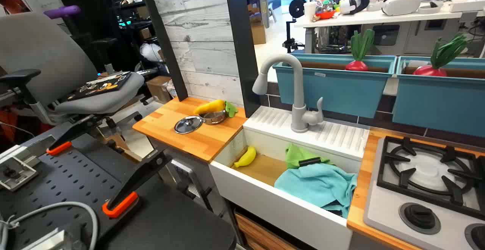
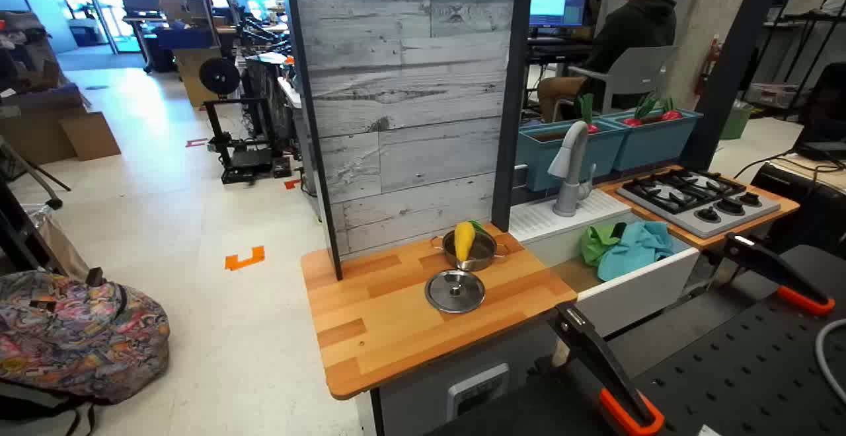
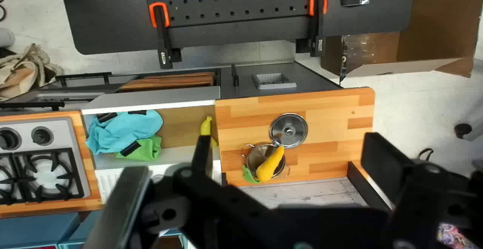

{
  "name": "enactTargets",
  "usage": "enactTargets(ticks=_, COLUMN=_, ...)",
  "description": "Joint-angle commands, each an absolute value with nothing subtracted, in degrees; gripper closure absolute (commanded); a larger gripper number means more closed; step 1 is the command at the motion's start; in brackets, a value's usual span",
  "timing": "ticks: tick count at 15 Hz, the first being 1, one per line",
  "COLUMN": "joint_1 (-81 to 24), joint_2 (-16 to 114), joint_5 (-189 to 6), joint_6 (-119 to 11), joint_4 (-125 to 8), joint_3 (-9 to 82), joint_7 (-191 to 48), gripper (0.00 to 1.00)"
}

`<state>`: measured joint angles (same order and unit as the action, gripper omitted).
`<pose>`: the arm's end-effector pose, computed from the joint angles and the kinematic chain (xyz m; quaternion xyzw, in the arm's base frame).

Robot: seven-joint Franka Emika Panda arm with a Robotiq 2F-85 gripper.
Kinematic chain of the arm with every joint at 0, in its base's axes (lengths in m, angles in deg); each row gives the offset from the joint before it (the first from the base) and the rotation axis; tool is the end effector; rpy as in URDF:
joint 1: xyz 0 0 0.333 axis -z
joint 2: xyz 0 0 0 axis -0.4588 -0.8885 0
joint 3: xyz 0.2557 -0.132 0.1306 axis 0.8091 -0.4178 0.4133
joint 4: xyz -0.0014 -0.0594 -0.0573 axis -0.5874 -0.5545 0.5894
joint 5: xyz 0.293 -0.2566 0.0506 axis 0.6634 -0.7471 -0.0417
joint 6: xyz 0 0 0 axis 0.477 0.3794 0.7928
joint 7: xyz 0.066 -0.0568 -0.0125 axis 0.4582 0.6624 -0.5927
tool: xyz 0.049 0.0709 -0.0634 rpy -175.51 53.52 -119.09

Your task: Center the faucet

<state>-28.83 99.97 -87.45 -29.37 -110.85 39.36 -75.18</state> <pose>0.3657 0.0047 0.4777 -0.9998 0.0091 0.0038 0.0147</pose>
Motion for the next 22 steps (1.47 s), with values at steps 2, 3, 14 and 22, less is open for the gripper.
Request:
enactTargets(ticks=2, joint_1=-28.3, joint_2=99.94, joint_5=-87.2, joint_6=-29.23, joint_4=-110.74, joint_3=39.8, joint_7=-75.44, gripper=0.0)
enactTargets(ticks=3, joint_1=-28.3, joint_2=99.94, joint_5=-87.2, joint_6=-29.23, joint_4=-110.74, joint_3=39.8, joint_7=-75.44, gripper=0.0)
enactTargets(ticks=14, joint_1=-28.3, joint_2=99.94, joint_5=-87.2, joint_6=-29.23, joint_4=-110.74, joint_3=39.8, joint_7=-75.44, gripper=0.0)
enactTargets(ticks=22, joint_1=-27.94, joint_2=97.55, joint_5=-86.09, joint_6=-33.08, joint_4=-110.5, joint_3=39.54, joint_7=-74.02, gripper=0.0)
